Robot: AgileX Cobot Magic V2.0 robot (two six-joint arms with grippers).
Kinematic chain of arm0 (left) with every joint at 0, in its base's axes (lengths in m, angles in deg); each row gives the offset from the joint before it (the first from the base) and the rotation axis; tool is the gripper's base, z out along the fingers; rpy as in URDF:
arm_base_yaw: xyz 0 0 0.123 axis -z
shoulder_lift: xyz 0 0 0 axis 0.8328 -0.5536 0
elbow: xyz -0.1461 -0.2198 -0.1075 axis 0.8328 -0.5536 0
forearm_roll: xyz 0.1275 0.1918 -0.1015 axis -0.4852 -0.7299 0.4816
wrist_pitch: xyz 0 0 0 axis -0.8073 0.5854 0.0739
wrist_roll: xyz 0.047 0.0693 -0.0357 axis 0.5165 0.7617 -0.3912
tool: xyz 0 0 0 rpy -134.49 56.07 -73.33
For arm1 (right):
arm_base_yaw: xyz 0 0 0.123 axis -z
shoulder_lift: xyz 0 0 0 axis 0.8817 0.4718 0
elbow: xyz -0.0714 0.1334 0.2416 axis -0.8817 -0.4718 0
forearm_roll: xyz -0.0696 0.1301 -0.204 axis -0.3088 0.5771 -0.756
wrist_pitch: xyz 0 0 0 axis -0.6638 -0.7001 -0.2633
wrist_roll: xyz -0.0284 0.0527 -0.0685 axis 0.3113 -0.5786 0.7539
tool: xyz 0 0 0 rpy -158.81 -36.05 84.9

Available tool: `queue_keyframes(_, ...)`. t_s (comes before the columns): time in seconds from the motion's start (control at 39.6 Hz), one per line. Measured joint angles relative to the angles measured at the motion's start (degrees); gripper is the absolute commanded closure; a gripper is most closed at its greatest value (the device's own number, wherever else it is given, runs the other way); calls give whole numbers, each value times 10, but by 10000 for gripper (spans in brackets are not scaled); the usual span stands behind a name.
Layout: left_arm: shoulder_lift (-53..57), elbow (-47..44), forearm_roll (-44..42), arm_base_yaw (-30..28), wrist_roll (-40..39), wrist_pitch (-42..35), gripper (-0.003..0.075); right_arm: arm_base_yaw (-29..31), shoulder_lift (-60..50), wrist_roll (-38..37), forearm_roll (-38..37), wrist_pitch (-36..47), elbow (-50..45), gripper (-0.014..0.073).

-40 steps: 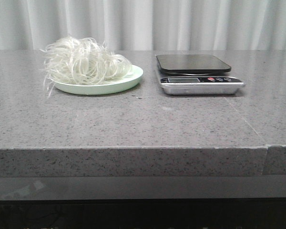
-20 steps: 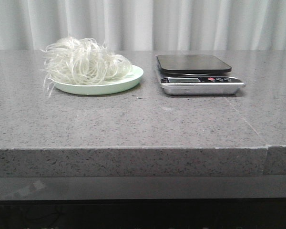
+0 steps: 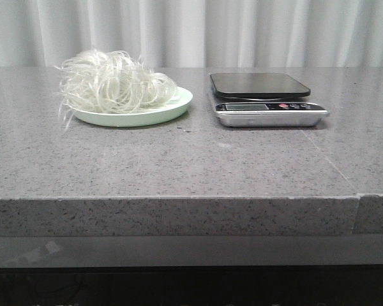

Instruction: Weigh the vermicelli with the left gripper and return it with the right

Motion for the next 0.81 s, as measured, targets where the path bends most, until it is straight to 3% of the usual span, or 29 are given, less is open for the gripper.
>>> queue_keyframes(0.81,0,0,0,0,0,0,565,0,0,0,0,22,0,435)
